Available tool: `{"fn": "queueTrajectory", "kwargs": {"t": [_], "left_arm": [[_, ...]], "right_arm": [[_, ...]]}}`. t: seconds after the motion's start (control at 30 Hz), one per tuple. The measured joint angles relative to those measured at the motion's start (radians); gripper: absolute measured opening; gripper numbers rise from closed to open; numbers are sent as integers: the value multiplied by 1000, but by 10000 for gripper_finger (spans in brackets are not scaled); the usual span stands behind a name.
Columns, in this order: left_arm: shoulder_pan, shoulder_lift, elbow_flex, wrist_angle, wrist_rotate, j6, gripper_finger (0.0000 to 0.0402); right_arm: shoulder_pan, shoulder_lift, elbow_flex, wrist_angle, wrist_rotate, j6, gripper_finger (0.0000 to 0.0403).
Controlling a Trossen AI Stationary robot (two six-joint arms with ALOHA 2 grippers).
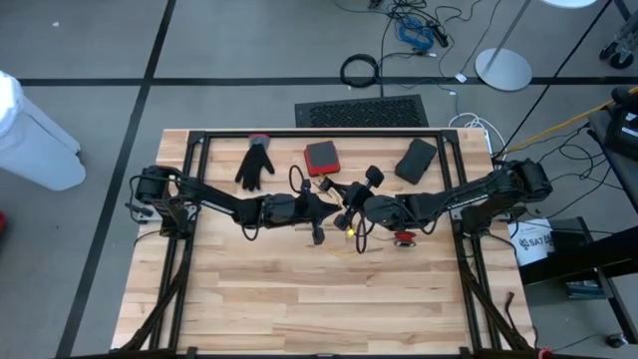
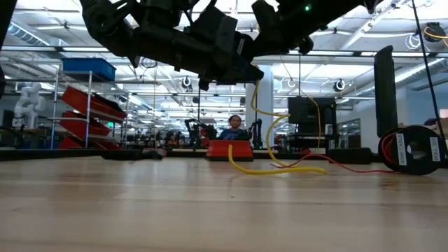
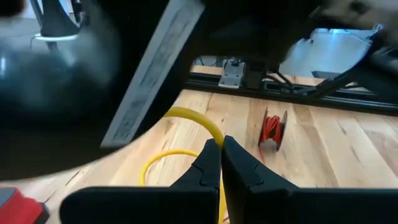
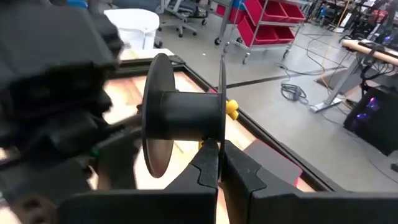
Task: Coil cords
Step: Coil the yellow wire onto the spool
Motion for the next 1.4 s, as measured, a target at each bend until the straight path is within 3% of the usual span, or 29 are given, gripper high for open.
{"fn": "queueTrajectory", "kwargs": {"t": [1.03, 1.4], "left_arm": [[-28, 0, 4, -31, 0, -1, 1], [-24, -93, 5, -241, -49, 41, 1]], "right_arm": [[10, 26, 0, -415, -47, 157, 0], [46, 15, 0, -524, -110, 205, 0]]}}
